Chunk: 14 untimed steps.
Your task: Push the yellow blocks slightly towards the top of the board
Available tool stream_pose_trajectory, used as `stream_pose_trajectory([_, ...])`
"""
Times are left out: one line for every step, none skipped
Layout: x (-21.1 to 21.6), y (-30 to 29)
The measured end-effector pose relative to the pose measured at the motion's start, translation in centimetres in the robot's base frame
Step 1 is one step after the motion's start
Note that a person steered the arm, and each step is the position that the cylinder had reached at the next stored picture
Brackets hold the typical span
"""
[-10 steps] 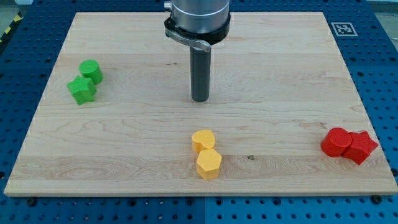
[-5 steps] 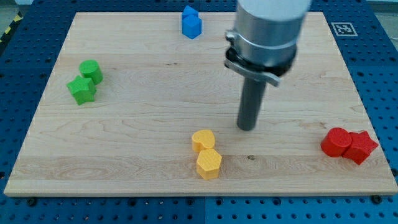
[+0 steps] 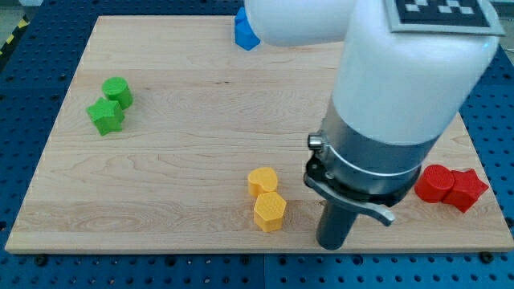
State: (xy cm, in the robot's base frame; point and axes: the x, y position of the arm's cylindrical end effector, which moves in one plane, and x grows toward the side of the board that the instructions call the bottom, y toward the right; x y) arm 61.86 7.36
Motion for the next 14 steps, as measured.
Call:
stream_pose_trajectory([0.0,-2.5])
stream_pose_trajectory([0.0,-3.2])
stream_pose_trajectory([0.0,-3.6])
stream_pose_trajectory([0.0,-4.0])
stream_pose_trajectory([0.0,-5.3])
stream_pose_trajectory([-0.1,-6.0])
stream_pose_trajectory([0.0,-6.2])
stream_pose_trajectory([0.0,-6.5])
stream_pose_trajectory([0.0,-6.5])
stream_pose_trajectory([0.0,-6.7])
stream_pose_trajectory([0.0,-6.7])
stream_pose_trajectory([-0.2,-6.9])
stream_pose_trajectory([-1.3,-6.6])
stream_pose_trajectory([-3.4,-5.6])
